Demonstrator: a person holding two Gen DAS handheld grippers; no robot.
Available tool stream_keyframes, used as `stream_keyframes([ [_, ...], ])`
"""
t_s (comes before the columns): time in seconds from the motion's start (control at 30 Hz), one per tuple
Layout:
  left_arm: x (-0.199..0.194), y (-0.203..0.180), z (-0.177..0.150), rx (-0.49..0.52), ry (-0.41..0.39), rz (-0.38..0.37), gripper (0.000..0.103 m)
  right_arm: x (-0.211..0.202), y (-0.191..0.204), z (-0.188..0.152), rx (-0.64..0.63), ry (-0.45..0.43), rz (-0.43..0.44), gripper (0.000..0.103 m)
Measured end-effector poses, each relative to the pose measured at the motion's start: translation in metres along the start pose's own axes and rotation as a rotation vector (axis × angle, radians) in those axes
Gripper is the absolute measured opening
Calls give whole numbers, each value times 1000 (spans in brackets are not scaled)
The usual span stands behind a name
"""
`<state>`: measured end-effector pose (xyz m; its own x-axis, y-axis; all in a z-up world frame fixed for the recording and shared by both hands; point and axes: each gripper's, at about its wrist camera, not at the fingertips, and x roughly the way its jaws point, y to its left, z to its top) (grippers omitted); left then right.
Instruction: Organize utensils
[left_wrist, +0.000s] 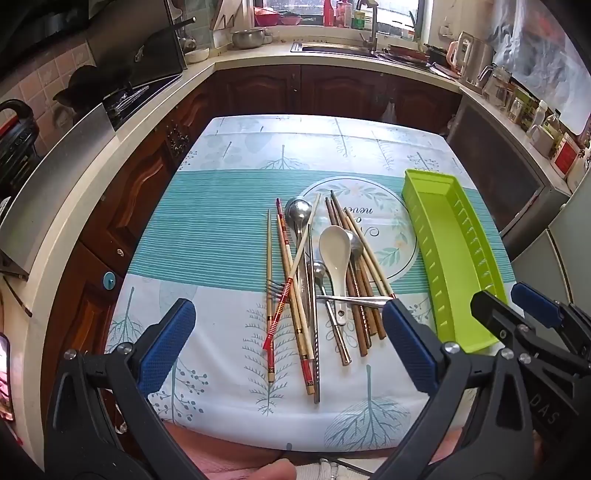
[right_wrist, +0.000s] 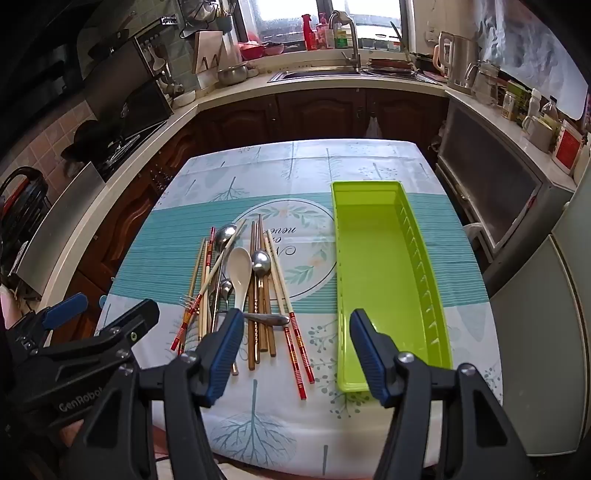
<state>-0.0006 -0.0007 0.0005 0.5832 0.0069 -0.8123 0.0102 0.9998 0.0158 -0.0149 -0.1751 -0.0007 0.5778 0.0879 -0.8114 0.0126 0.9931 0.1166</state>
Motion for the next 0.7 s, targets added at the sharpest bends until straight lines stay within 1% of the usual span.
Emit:
stream_keyframes([
  [0.7,2,0,-2,-1,23,-14,96,1,-1,-1,3,-3,8,59],
])
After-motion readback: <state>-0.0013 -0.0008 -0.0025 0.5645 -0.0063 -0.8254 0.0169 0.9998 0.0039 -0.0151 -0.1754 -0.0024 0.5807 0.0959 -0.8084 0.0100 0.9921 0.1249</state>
